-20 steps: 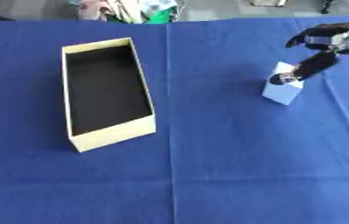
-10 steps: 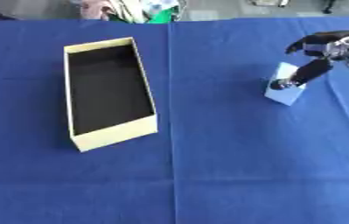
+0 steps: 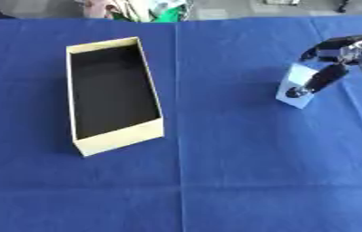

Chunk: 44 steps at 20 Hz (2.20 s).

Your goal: Pick up objects on the table and place them in the box.

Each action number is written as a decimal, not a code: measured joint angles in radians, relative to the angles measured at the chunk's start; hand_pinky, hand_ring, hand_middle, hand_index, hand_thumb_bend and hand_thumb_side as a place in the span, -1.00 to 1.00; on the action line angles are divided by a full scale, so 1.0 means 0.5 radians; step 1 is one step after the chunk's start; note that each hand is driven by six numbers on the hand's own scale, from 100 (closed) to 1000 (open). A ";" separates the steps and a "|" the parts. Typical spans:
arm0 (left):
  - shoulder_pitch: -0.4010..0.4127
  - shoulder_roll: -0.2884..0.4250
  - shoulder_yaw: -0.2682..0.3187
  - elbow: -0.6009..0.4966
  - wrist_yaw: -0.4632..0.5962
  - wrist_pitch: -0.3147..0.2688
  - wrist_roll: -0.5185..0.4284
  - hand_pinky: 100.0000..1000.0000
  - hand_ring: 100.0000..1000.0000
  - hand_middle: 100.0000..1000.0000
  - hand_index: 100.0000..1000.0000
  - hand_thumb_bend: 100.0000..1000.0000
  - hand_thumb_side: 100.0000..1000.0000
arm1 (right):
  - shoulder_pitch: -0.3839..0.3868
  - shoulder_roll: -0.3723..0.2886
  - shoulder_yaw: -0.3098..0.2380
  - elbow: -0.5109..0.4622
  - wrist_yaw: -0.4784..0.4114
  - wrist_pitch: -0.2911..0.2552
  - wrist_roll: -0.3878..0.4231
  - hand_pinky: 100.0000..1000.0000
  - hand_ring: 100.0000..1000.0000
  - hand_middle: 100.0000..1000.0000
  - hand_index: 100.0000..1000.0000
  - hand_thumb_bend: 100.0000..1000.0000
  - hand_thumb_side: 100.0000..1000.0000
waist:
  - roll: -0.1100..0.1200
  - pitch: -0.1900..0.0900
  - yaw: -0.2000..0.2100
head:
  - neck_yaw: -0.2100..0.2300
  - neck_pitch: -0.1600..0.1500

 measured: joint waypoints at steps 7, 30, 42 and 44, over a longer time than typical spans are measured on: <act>0.000 0.000 -0.004 0.000 0.004 -0.001 -0.006 -0.17 0.32 0.20 0.40 -1.00 0.34 | -0.035 0.050 0.020 0.025 -0.002 -0.041 -0.070 0.44 0.70 0.46 0.72 -0.90 -0.10 | 0.000 0.000 0.003 | -0.001 -0.002; 0.002 -0.001 -0.004 0.000 0.005 0.004 -0.015 -0.16 0.33 0.20 0.40 -1.00 0.34 | -0.057 -0.044 -0.164 -0.579 -0.531 0.103 -0.576 0.21 0.25 -0.33 -0.13 -1.00 -0.37 | 0.000 0.000 -0.001 | 0.004 0.001; -0.007 0.001 -0.005 0.000 0.008 0.001 -0.018 -0.16 0.33 0.20 0.40 -1.00 0.33 | -0.451 -0.066 -0.012 -1.248 -0.747 0.297 -0.523 0.12 0.18 -0.30 -0.11 -1.00 -0.45 | -0.001 -0.002 0.040 | 0.027 0.002; -0.016 0.002 -0.010 0.000 0.012 -0.002 -0.021 -0.16 0.33 0.21 0.40 -1.00 0.33 | -0.549 -0.020 0.059 -1.268 -0.748 0.332 -0.459 0.12 0.18 -0.30 -0.11 -1.00 -0.44 | -0.001 -0.003 0.050 | 0.028 0.002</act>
